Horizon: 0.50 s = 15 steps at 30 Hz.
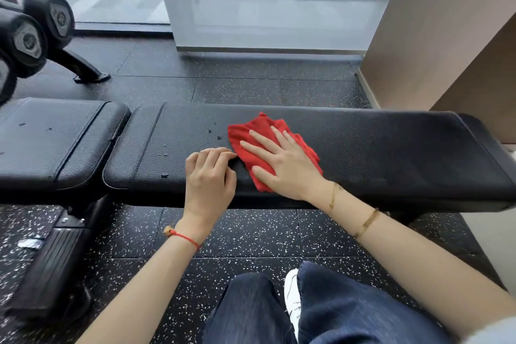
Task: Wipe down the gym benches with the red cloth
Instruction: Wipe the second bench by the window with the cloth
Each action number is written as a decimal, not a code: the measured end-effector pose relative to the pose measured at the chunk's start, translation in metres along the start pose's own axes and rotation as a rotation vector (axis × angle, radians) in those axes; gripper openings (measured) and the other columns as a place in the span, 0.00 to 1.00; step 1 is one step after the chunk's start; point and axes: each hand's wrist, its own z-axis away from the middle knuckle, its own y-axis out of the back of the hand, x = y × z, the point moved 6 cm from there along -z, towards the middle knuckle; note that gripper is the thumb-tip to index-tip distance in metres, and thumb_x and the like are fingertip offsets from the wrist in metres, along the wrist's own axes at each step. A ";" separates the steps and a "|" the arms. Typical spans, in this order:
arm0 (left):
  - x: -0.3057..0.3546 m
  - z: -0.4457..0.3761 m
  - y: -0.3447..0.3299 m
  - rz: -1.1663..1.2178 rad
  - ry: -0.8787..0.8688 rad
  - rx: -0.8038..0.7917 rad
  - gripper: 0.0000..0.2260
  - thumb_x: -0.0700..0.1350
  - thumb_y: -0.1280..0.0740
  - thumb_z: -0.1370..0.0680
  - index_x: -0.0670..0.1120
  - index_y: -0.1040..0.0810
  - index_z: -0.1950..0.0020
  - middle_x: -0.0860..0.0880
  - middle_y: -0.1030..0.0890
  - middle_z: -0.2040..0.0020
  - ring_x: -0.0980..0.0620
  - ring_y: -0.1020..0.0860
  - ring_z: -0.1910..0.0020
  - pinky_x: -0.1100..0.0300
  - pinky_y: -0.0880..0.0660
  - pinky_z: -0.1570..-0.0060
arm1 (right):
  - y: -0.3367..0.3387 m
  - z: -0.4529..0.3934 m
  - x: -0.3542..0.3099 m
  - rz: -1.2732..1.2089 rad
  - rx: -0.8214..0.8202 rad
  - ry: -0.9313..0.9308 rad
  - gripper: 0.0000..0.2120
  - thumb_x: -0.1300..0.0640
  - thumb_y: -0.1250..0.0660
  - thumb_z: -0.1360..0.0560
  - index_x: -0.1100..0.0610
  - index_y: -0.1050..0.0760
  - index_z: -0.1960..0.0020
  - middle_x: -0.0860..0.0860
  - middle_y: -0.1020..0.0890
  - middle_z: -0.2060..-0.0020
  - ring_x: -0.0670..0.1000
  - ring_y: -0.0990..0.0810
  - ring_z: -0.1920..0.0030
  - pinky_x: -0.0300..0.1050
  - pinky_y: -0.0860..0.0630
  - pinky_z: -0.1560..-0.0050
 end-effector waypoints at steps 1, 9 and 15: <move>-0.002 0.000 0.005 -0.004 -0.017 0.012 0.10 0.40 0.36 0.25 0.47 0.20 0.46 0.52 0.19 0.46 0.48 0.23 0.44 0.50 0.33 0.38 | 0.001 0.007 0.002 -0.006 0.007 0.024 0.27 0.42 0.43 0.20 0.39 0.44 0.23 0.41 0.45 0.22 0.57 0.50 0.21 0.56 0.56 0.22; -0.098 0.000 0.058 -0.089 0.114 0.029 0.12 0.43 0.40 0.23 0.46 0.20 0.44 0.49 0.19 0.45 0.45 0.23 0.42 0.47 0.34 0.37 | 0.001 -0.049 0.031 -0.017 -0.001 -0.240 0.26 0.43 0.47 0.19 0.39 0.46 0.22 0.43 0.47 0.21 0.60 0.53 0.21 0.56 0.60 0.22; -0.143 0.001 0.064 -0.062 0.169 -0.072 0.16 0.47 0.45 0.21 0.45 0.21 0.41 0.46 0.20 0.42 0.42 0.25 0.39 0.44 0.33 0.36 | -0.012 -0.062 -0.046 -0.036 -0.024 -0.015 0.26 0.43 0.46 0.20 0.40 0.45 0.22 0.44 0.47 0.21 0.60 0.54 0.21 0.57 0.59 0.22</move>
